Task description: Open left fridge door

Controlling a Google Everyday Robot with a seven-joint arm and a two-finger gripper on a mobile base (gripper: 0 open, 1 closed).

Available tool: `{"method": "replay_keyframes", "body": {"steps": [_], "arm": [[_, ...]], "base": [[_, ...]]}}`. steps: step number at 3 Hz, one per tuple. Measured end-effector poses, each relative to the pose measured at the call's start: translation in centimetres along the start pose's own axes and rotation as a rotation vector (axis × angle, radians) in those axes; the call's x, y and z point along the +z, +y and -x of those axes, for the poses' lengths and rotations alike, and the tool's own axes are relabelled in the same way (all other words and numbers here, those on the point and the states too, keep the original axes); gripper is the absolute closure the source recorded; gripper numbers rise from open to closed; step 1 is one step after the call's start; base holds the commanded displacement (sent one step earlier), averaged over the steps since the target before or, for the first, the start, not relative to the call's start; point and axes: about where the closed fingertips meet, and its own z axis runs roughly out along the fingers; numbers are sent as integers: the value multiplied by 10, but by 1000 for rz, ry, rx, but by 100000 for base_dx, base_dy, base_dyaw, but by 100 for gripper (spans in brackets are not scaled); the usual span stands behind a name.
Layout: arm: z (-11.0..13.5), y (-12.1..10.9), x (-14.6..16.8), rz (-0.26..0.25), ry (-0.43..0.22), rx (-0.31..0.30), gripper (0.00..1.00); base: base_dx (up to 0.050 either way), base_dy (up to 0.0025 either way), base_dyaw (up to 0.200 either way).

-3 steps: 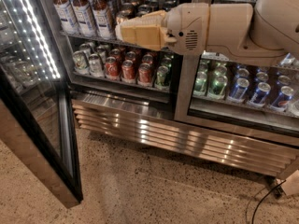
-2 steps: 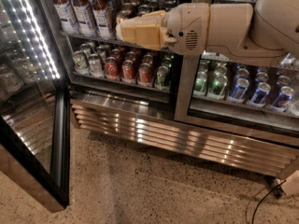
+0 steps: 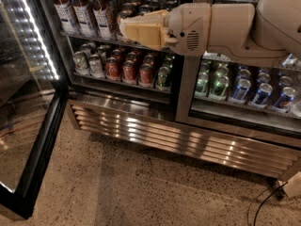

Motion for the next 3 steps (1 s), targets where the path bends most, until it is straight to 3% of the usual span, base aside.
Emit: {"method": "replay_keyframes", "body": {"steps": [1,2,3], "arm": [[0,0,0,0,0,0,11],[0,0,0,0,0,0,0],[0,0,0,0,0,0,0]], "base": [[0,0,0],[0,0,0],[0,0,0]]}}
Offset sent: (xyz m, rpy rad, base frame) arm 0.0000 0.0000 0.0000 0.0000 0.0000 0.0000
